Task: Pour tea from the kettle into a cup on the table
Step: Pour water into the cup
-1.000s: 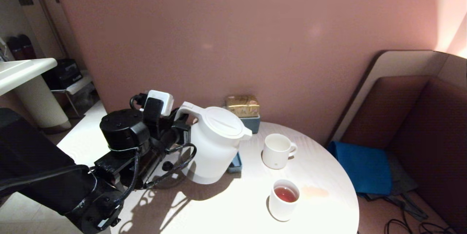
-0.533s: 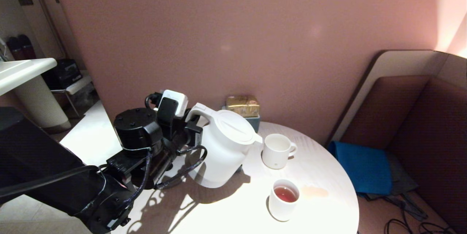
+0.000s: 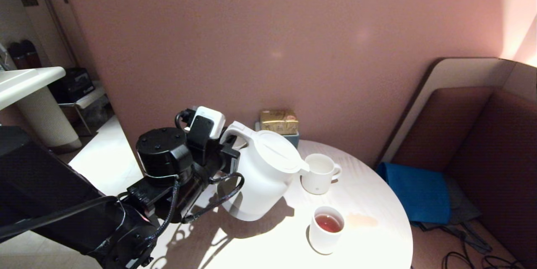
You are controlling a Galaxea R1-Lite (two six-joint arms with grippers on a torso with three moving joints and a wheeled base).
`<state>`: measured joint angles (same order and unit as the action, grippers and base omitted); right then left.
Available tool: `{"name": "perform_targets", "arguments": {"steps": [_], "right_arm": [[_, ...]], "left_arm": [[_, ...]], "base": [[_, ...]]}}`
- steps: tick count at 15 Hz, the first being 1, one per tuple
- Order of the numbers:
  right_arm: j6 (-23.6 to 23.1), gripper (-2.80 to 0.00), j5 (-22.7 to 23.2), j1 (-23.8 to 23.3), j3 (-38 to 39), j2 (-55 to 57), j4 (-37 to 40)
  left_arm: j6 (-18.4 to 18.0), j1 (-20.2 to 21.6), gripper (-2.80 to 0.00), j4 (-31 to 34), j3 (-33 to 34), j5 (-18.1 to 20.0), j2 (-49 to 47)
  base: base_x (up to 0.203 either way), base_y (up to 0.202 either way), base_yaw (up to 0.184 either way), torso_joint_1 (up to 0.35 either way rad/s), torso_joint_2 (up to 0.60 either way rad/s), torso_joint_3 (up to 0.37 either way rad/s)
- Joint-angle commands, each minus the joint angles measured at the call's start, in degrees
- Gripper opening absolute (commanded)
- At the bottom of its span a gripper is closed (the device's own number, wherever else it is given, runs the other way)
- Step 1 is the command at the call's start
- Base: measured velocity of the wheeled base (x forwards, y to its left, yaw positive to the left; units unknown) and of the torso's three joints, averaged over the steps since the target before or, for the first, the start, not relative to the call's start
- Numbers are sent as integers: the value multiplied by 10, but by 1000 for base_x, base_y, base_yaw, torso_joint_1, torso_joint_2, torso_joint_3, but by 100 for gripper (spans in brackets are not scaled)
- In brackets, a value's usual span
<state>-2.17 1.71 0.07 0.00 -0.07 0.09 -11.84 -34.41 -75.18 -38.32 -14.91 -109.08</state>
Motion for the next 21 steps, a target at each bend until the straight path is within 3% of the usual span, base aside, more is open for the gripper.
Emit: {"name": "perform_targets", "arguments": {"steps": [1,9,17,21], "right_arm": [[0,-280,0,0,0,1,0],[0,-280,0,0,0,1,0],[0,-280,0,0,0,1,0],[0,-280,0,0,0,1,0]], "left_arm": [[-16,-7,-280,-5,0,-1,-7],[-51,-54,-280,-10,-1,-31,-32],[-86,-61,-280,-5,-26,-38,-35],[-134,-63,-280,34,-32,-37,-26]], "base": [[0,0,0,0,0,0],[0,0,0,0,0,0],[0,0,0,0,0,0],[0,0,0,0,0,0]]}}
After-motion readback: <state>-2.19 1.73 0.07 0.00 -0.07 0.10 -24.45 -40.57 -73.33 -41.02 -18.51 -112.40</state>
